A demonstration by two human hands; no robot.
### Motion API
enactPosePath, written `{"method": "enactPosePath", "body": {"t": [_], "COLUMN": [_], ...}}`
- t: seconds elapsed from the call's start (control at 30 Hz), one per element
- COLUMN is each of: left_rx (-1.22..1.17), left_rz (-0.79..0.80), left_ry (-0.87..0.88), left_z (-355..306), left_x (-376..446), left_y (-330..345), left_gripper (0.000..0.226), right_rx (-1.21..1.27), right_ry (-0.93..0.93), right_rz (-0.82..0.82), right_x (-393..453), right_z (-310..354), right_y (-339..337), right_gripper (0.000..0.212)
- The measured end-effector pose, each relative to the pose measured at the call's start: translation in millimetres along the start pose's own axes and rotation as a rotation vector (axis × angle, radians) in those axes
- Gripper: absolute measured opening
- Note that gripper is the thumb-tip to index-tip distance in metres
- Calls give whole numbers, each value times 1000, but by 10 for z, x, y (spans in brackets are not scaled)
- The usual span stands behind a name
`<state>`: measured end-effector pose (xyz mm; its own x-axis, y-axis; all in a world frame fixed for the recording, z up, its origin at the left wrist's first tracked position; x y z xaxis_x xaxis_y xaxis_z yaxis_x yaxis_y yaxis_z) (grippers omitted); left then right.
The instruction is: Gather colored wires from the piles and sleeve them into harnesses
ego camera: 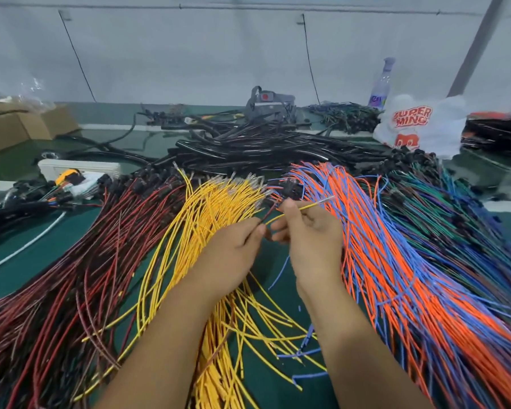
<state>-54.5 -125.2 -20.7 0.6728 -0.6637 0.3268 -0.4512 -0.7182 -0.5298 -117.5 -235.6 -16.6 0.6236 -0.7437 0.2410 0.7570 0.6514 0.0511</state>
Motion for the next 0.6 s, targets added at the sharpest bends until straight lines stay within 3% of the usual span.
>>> {"method": "enactPosePath", "body": {"t": [0.13,0.3,0.37,0.47,0.6], "left_rx": [167,-72,-169,-350,-700], "left_rz": [-57,-201,-239,-229,-265], "left_ry": [41,-60,-123,-256,-412], "left_z": [-5,99,165,265,334], "left_x": [1,21,39,100,116], "left_y": [-5,-69,-112,-117,-169], "left_gripper": [29,25,26,29,30], "right_rx": [-11,30,-167,-694,-1206], "right_ry": [4,72,97,4,-118], "right_rz": [105,-23,-58,-46,165], "right_x": [-45,-3,26,58,32], "right_z": [-38,-61,-94,-88,-165], "right_y": [119,32,-45,-140,-40], "right_gripper": [21,7,9,19,32]}}
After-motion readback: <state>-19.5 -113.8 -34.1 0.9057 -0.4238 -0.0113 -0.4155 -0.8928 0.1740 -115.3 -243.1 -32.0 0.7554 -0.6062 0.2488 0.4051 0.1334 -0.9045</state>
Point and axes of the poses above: each hand's wrist, its own x-axis towards the middle knuckle, its own y-axis out of the palm, z = x × y, the point moved 5 cm from there along x, towards the middle knuckle, and after that the axes turned 7 degrees about -x, right-handed, at the moved point
